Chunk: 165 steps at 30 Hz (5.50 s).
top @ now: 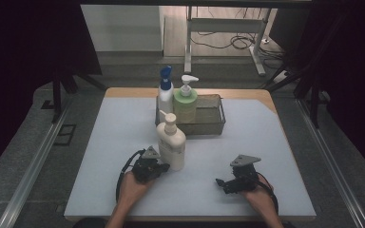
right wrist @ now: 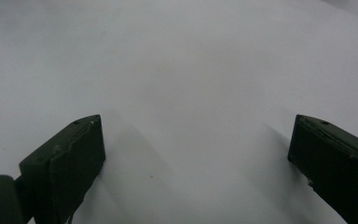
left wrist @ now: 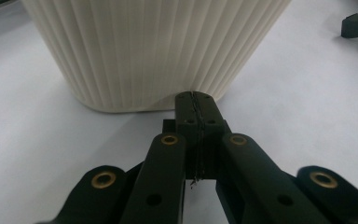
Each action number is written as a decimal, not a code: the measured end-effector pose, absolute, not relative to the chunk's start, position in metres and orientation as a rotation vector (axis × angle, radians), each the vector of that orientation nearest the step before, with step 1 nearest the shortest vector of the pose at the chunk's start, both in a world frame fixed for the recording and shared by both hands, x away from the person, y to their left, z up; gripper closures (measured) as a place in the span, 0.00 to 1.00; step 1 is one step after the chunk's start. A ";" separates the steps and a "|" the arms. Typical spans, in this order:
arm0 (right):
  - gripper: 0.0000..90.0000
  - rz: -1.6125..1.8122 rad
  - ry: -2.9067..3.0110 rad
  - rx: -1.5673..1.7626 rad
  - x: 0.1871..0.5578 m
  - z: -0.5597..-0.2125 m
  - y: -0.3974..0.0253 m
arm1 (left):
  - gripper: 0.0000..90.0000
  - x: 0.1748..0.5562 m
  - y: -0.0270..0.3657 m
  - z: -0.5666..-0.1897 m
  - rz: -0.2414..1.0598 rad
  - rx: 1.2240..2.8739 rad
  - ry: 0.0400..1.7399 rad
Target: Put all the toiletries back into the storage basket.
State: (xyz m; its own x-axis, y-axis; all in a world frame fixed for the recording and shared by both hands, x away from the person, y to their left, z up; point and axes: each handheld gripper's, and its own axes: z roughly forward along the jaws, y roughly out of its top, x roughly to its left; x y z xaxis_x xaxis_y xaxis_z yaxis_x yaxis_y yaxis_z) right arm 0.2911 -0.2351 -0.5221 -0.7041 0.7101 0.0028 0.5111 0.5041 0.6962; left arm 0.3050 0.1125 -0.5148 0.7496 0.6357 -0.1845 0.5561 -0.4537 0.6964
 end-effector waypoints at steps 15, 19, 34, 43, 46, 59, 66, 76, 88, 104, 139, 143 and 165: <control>0.03 0.996 2.468 1.034 0.291 -0.522 -0.235 | 0.93 0.301 0.107 -0.514 0.185 2.205 0.867; 0.03 0.994 2.467 1.038 0.291 -0.522 -0.234 | 0.83 0.296 0.114 -0.510 0.202 2.190 0.871; 0.00 0.981 2.487 1.027 0.291 -0.519 -0.231 | 0.32 0.271 0.138 -0.513 0.347 2.227 0.952; 0.00 1.032 2.473 1.004 0.290 -0.513 -0.234 | 0.14 0.264 0.150 -0.519 0.399 2.235 1.013; 0.00 1.060 2.467 1.004 0.290 -0.512 -0.235 | 0.14 0.266 0.153 -0.522 0.364 2.201 1.030; 0.00 1.171 2.464 0.975 0.289 -0.496 -0.231 | 0.14 0.265 0.154 -0.523 0.362 2.195 1.026; 0.00 1.202 2.470 0.946 0.292 -0.482 -0.222 | 0.14 0.265 0.154 -0.523 0.363 2.194 1.027; 0.00 1.240 2.488 0.925 0.299 -0.469 -0.205 | 0.14 0.265 0.154 -0.523 0.363 2.192 1.029; 0.00 1.309 2.495 0.914 0.314 -0.452 -0.180 | 0.14 0.265 0.154 -0.523 0.365 2.192 1.027; 0.00 1.299 2.523 0.852 0.323 -0.437 -0.141 | 0.14 0.265 0.154 -0.523 0.365 2.194 1.025; 0.27 1.247 2.470 0.823 0.343 -0.422 -0.082 | 0.14 0.265 0.154 -0.524 0.366 2.191 1.027; 0.35 1.247 2.471 0.822 0.343 -0.421 -0.079 | 0.14 0.265 0.154 -0.524 0.366 2.191 1.027; 0.41 1.194 2.467 0.807 0.336 -0.405 -0.083 | 0.14 0.265 0.154 -0.524 0.366 2.190 1.027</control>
